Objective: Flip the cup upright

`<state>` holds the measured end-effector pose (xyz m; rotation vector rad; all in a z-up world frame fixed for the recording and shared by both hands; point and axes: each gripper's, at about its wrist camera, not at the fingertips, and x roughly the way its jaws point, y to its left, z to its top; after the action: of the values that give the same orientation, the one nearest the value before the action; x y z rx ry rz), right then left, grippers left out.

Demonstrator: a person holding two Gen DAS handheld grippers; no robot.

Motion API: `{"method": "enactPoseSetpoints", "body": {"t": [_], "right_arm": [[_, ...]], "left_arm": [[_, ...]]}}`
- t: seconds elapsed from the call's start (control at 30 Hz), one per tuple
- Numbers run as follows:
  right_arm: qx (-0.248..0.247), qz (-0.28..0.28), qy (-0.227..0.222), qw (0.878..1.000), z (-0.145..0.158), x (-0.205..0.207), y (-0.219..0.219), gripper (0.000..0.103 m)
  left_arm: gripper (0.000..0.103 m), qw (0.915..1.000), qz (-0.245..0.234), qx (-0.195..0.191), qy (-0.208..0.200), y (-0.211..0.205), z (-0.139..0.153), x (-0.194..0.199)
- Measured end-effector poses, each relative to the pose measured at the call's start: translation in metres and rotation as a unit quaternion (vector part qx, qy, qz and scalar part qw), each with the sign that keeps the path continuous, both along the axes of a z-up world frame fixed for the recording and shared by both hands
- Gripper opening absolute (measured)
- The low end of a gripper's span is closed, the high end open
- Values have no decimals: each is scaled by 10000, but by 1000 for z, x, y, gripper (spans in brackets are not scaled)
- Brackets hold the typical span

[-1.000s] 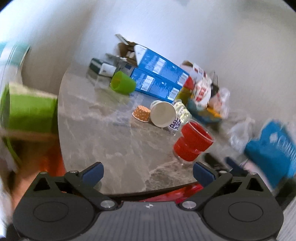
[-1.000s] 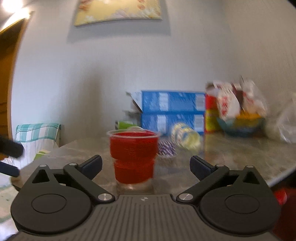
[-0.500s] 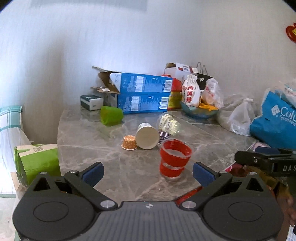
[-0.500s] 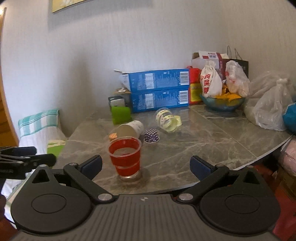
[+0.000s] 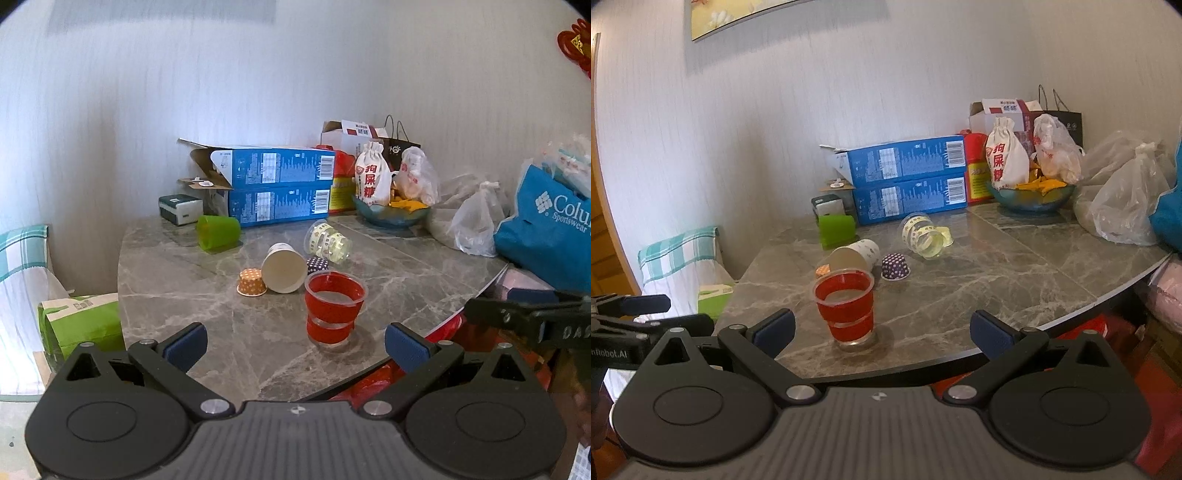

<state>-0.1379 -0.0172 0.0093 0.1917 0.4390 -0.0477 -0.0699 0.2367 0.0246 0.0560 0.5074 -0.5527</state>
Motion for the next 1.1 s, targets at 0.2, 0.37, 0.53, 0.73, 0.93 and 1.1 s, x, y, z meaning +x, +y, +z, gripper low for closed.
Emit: {"method": "enactPoseSetpoints", "body": {"t": [0.2, 0.37, 0.53, 0.73, 0.93, 1.1], "right_arm": [[-54, 63, 83, 9999, -4, 2, 5, 102], [-89, 148, 87, 9998, -4, 3, 8, 102], [-90, 174, 77, 9998, -3, 2, 10, 102], [-113, 192, 60, 9997, -2, 1, 11, 102], [-130, 207, 66, 9997, -1, 2, 12, 102], [-129, 222, 52, 9997, -1, 1, 12, 102]], "left_arm": [[103, 10000, 57, 21, 54, 0, -1, -1], [103, 10000, 80, 11, 53, 2, -1, -2], [103, 9999, 93, 15, 42, 2, 0, -2], [103, 9999, 123, -4, 61, 5, 1, -2], [103, 9999, 108, -25, 59, 5, 1, -2], [103, 9999, 141, -60, 37, 6, 1, -4]]}}
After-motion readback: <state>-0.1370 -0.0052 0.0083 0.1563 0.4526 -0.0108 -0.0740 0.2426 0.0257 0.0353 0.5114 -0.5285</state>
